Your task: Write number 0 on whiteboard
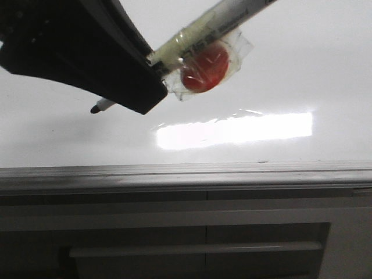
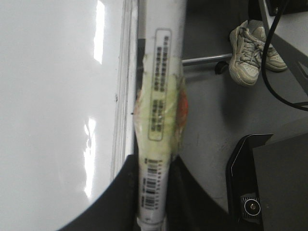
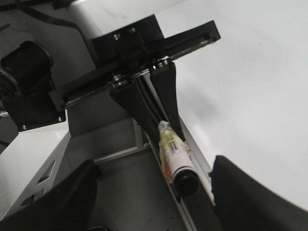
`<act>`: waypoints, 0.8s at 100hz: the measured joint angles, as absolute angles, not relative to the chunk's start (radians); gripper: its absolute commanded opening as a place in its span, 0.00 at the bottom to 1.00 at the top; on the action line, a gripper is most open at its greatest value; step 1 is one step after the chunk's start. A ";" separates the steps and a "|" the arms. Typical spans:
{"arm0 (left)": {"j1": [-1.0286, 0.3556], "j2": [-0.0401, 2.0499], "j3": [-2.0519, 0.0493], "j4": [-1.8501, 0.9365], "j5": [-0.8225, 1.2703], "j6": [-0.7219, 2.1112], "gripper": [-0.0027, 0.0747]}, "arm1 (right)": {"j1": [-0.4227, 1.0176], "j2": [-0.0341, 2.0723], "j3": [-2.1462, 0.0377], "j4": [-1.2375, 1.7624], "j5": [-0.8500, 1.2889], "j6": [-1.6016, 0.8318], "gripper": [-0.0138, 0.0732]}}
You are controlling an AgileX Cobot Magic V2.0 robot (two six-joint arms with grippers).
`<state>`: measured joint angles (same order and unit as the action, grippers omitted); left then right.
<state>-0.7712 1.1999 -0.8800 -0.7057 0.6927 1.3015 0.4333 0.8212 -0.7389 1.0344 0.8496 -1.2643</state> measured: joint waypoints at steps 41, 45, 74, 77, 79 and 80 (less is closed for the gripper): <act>-0.771 1.200 -0.880 -0.710 0.696 1.304 0.01 | 0.633 0.975 -0.744 1.057 0.664 -1.275 0.52; -0.771 1.200 -0.880 -0.710 0.699 1.304 0.01 | 0.638 0.982 -0.744 1.059 0.652 -1.275 0.47; -0.771 1.200 -0.878 -0.714 0.729 1.308 0.01 | 0.640 1.003 -0.744 1.063 0.622 -1.275 0.07; -0.771 1.199 -0.878 -0.714 0.731 1.310 0.01 | 0.640 1.003 -0.744 1.063 0.624 -1.275 0.08; -0.771 1.198 -0.878 -0.714 0.731 1.311 0.01 | 0.640 1.003 -0.744 1.063 0.624 -1.275 0.08; -0.771 1.195 -0.878 -0.715 0.731 1.311 0.01 | 0.640 1.003 -0.744 1.063 0.624 -1.275 0.08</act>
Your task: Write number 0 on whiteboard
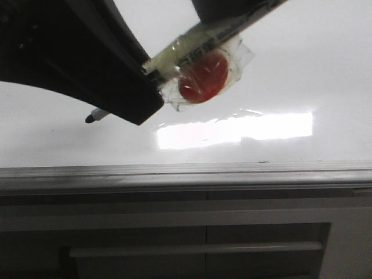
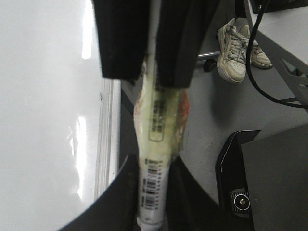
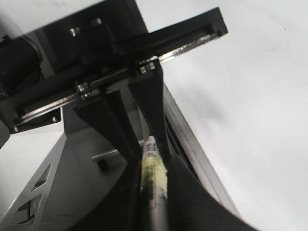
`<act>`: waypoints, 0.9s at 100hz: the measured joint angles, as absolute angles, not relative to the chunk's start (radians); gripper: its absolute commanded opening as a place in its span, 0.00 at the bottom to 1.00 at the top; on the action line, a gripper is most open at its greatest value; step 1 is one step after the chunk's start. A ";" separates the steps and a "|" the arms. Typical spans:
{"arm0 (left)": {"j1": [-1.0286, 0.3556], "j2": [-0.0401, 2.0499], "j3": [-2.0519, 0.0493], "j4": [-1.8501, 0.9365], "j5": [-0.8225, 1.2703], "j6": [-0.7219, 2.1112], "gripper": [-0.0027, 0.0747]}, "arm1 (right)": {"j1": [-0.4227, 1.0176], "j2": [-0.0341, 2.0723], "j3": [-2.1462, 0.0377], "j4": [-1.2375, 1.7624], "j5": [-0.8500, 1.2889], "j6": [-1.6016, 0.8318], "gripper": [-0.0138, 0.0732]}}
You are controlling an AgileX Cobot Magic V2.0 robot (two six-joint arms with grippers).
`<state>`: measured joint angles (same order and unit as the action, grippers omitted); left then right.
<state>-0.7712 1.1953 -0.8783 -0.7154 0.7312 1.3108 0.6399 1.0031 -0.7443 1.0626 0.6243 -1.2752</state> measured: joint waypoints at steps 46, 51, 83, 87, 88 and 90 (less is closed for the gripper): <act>-0.773 1.140 -0.869 -0.712 0.729 1.311 0.01 | 0.644 1.003 -0.755 1.084 0.641 -1.278 0.08; -0.773 1.140 -0.868 -0.712 0.729 1.311 0.01 | 0.644 1.001 -0.755 1.084 0.641 -1.278 0.08; -0.773 1.132 -0.868 -0.790 0.709 1.316 0.52 | 0.644 0.931 -0.755 1.063 0.627 -1.278 0.08; -0.773 1.132 -0.869 -0.808 0.698 1.316 0.63 | 0.644 0.920 -0.753 1.054 0.627 -1.278 0.08; -0.773 1.130 -0.869 -0.810 0.695 1.316 0.65 | 0.644 0.916 -0.753 1.051 0.627 -1.278 0.08; -0.773 1.130 -0.869 -0.819 0.692 1.316 0.67 | 0.644 0.910 -0.753 1.049 0.626 -1.278 0.08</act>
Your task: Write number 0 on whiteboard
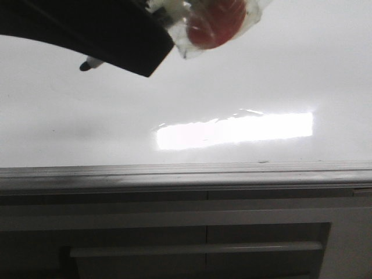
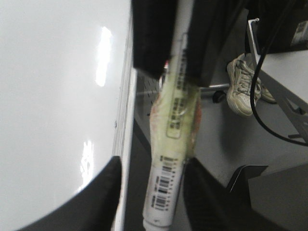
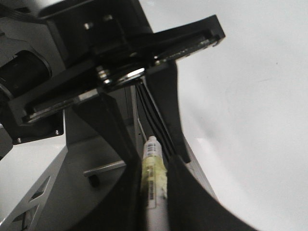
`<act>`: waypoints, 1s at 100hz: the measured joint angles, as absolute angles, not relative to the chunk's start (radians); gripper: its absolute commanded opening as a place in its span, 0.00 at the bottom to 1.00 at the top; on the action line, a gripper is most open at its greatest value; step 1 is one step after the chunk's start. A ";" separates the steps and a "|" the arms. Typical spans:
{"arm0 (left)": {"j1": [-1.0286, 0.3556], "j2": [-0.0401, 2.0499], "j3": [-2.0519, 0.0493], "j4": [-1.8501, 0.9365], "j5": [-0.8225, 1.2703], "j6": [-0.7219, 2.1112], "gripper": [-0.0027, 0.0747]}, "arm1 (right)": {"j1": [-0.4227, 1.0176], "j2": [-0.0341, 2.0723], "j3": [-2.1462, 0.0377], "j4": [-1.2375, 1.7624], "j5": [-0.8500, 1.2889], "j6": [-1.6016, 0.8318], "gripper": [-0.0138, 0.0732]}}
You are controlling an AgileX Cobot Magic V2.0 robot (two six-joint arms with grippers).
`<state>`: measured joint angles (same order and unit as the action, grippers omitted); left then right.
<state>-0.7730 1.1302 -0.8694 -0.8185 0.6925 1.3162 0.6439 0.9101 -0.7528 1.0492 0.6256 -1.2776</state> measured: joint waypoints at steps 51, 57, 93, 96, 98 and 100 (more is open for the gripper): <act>-0.690 0.824 -0.763 -0.894 0.390 1.078 0.26 | 0.566 0.671 -0.682 0.669 0.616 -0.932 0.08; -0.657 0.745 -0.710 -0.912 0.306 1.004 0.18 | 0.564 0.610 -0.659 0.667 0.587 -0.915 0.08; -0.602 0.455 -0.462 -1.004 0.190 0.930 0.01 | 0.564 0.656 -0.596 0.669 0.211 -0.900 0.08; -0.602 0.449 -0.460 -1.004 0.190 0.930 0.01 | 0.564 0.680 -0.604 0.669 0.195 -0.900 0.08; -0.602 0.448 -0.458 -1.006 0.190 0.930 0.01 | 0.564 0.698 -0.609 0.669 0.190 -0.900 0.08; -0.602 0.448 -0.458 -1.007 0.190 0.930 0.01 | 0.564 0.716 -0.613 0.669 0.185 -0.900 0.08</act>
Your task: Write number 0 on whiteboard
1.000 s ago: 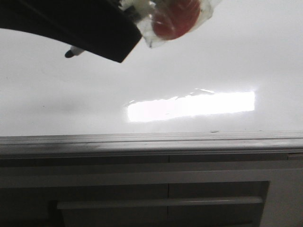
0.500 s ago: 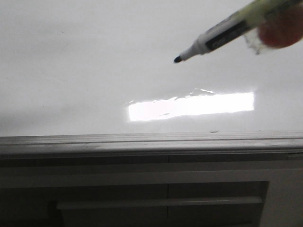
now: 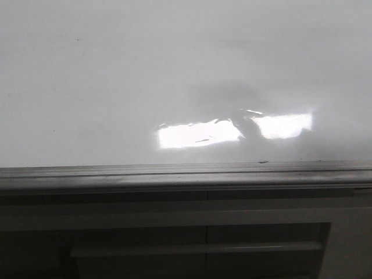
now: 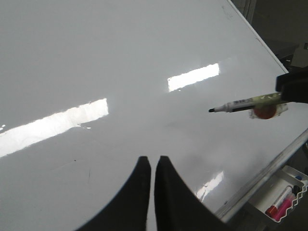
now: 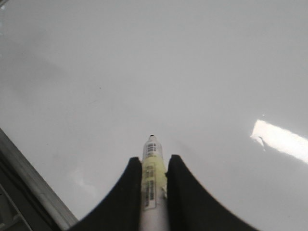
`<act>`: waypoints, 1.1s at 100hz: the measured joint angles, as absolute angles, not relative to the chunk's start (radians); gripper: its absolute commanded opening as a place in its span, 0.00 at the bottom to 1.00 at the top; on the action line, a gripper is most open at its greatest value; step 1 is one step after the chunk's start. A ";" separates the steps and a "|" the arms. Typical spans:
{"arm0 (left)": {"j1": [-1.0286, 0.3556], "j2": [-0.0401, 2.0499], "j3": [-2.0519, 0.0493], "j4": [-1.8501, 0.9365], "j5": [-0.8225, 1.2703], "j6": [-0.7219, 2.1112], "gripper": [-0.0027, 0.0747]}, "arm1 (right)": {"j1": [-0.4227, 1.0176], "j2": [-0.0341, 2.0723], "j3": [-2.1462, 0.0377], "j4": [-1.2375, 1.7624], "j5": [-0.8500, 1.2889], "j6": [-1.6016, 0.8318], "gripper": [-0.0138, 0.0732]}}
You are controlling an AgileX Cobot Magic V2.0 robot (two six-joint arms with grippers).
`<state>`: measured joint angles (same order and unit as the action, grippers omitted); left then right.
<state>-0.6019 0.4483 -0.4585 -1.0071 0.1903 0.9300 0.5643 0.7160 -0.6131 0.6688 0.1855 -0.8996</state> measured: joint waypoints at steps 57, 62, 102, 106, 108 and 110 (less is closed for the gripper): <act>-0.602 0.446 -0.453 -1.013 0.190 0.930 0.01 | 0.564 0.984 -0.706 0.670 0.225 -0.899 0.08; -0.602 0.446 -0.453 -1.013 0.190 0.930 0.01 | 0.564 0.994 -0.706 0.670 0.235 -0.899 0.08; -0.600 0.446 -0.453 -1.013 0.190 0.930 0.01 | 0.584 1.004 -0.712 0.670 0.154 -0.899 0.08; -0.600 0.446 -0.453 -1.013 0.190 0.930 0.01 | 0.599 1.004 -0.712 0.670 0.128 -0.899 0.08; -0.600 0.446 -0.453 -1.013 0.190 0.930 0.01 | 0.607 1.004 -0.712 0.670 0.115 -0.899 0.08; -0.600 0.446 -0.453 -1.013 0.190 0.930 0.01 | 0.614 1.004 -0.712 0.670 0.107 -0.899 0.08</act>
<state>-0.6001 0.4460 -0.4535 -1.0135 0.1903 0.9300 0.6142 1.0041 -0.7118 0.6704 0.1067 -0.8989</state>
